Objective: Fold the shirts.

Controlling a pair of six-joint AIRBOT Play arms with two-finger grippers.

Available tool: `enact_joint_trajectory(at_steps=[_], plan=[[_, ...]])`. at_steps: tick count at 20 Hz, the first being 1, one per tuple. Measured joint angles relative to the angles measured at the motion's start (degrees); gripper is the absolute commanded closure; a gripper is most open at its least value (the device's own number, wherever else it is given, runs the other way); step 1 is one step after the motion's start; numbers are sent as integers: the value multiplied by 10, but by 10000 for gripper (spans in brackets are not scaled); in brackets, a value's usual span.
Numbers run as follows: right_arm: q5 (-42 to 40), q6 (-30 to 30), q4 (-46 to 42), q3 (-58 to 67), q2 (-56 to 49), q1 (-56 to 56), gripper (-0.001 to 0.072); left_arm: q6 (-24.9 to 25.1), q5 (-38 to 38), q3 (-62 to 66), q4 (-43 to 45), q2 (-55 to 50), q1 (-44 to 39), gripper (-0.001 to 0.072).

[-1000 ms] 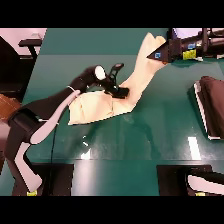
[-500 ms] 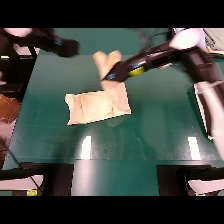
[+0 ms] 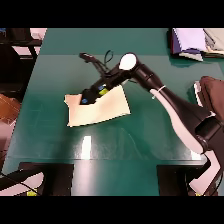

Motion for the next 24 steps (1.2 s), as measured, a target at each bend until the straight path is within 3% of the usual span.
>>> enact_joint_trajectory(at_steps=[4, 7, 12, 18, 19, 22, 24], plan=[[8, 28, -73, -134, 69, -101, 158, 0, -6, 0, 1, 4, 4, 682], [-32, 39, -83, -252, 120, -182, 155, 0, -8, -1, -23, 4, 5, 682], [-103, 47, -36, -368, 134, -256, 155, 3, 2, -2, -59, 4, 5, 682], [-123, 25, 65, -350, 53, -221, 158, 4, 7, -2, -72, 4, 6, 682], [-119, 23, 78, -333, 35, -207, 197, 4, 7, -2, -75, 4, 6, 682], [-117, 20, 87, -276, -15, -167, 673, 5, 7, -2, -81, 4, 6, 683], [-114, 16, 95, -234, -38, -148, 691, 9, 7, -2, -92, 4, 5, 684]])
